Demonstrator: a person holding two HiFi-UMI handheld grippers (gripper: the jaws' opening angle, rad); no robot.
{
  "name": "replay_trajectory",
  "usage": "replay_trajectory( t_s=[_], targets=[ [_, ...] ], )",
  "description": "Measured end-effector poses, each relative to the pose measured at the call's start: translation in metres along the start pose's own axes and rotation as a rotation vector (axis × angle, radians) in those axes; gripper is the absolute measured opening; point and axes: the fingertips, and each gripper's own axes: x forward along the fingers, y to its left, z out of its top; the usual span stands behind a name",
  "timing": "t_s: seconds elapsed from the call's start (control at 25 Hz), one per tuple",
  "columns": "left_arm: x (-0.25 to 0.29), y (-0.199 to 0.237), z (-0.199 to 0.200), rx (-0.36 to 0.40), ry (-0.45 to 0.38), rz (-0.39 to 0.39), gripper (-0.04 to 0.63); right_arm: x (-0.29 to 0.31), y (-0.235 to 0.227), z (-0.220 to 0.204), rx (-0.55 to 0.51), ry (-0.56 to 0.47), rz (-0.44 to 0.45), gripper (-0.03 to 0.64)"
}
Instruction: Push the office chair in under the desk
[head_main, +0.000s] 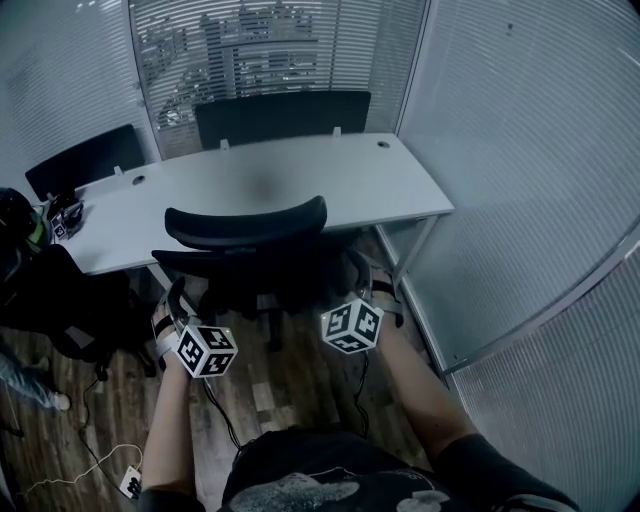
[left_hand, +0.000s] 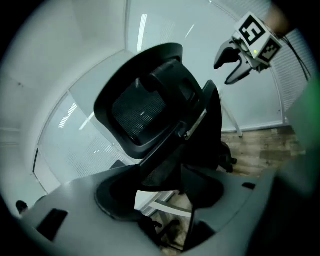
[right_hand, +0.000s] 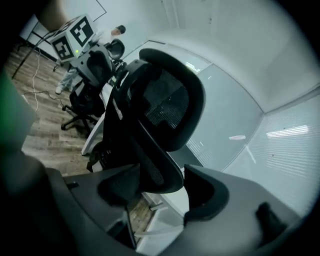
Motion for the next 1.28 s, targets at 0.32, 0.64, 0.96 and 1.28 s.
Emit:
replay_trajectory(
  t_s=[0.32, 0.64, 0.96, 1.28],
  targets=[
    [-0.094, -0.022, 0.040, -0.297, -0.081, -0.011, 0.202, -0.077, -0.014, 0.003, 0.176, -0.087, 0.064, 0.281],
    [-0.189, -0.069, 0.065, -0.479, -0.117, 0.007, 0.024, -0.160, -0.022, -0.012, 0.289, -0.179, 0.081, 0.062],
    [-0.253, -0.109, 0.085, -0.609, -0.138, -0.064, 0.015, -0.210, 0.003, -0.038, 0.354, -0.179, 0.178, 0.031],
    [-0.281, -0.134, 0.087, -0.628, -0.149, -0.106, 0.015, -0.251, 0.003, -0.032, 0.400, -0.214, 0.184, 0.026]
  ],
)
